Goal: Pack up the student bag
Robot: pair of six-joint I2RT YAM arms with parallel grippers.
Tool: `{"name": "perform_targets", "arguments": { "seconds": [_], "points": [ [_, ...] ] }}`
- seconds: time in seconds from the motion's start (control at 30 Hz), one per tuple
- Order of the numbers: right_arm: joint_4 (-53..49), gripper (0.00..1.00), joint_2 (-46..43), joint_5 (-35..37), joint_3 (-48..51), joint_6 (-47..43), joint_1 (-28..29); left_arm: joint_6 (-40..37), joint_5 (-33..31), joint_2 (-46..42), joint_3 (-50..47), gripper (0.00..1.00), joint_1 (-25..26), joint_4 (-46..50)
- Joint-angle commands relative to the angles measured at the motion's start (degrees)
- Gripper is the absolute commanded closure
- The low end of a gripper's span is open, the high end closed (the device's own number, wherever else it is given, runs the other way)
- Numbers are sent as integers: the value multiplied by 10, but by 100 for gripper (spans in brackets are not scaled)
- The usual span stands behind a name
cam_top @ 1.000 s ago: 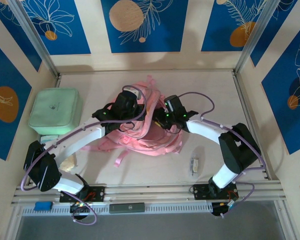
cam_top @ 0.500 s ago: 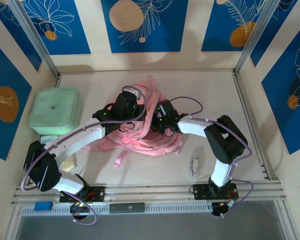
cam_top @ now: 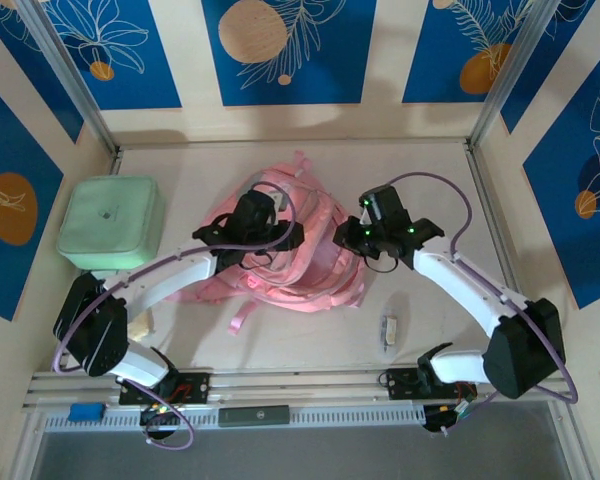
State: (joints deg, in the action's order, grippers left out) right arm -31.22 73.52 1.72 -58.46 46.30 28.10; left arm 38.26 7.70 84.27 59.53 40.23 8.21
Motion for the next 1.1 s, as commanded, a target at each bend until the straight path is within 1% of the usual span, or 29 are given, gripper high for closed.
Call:
{"name": "perform_targets", "arguments": {
  "seconds": [0.0, 0.1, 0.17, 0.27, 0.4, 0.5, 0.63, 0.7, 0.8, 0.87, 0.9, 1.0, 1.07],
  "points": [
    [-143, 77, -20, 48, -43, -62, 20, 9, 40, -62, -45, 54, -17, -39],
    [-190, 72, -15, 79, -82, -68, 80, 8, 36, -138, -99, 44, -22, -56],
    [-210, 69, -1, 108, -104, -55, 126, 17, 16, -184, -137, 40, -24, -57],
    [-227, 67, 37, 150, -128, -9, 196, 38, -11, -249, -199, 37, -30, -56],
    [-257, 64, 118, 220, -190, 60, 299, 78, -47, -326, -270, 34, -42, -36],
    [-280, 62, 179, 270, -234, 118, 350, 104, -77, -382, -307, 33, -46, -19],
    [-285, 61, 243, 286, -274, 198, 385, 115, -115, -445, -333, 31, -47, 23],
    [-264, 60, 268, 293, -284, 224, 401, 119, -135, -470, -339, 30, -49, 47],
    [-262, 59, 305, 296, -304, 264, 402, 126, -164, -507, -345, 30, -50, 85],
    [-281, 59, 325, 306, -321, 301, 398, 124, -175, -525, -347, 30, -51, 100],
    [-274, 60, 332, 306, -322, 310, 397, 121, -179, -531, -349, 29, -51, 108],
    [-270, 59, 345, 313, -314, 360, 399, 117, -191, -538, -342, 29, -54, 142],
    [-258, 58, 345, 327, -295, 364, 398, 109, -184, -537, -341, 28, -54, 149]
  ]
}}
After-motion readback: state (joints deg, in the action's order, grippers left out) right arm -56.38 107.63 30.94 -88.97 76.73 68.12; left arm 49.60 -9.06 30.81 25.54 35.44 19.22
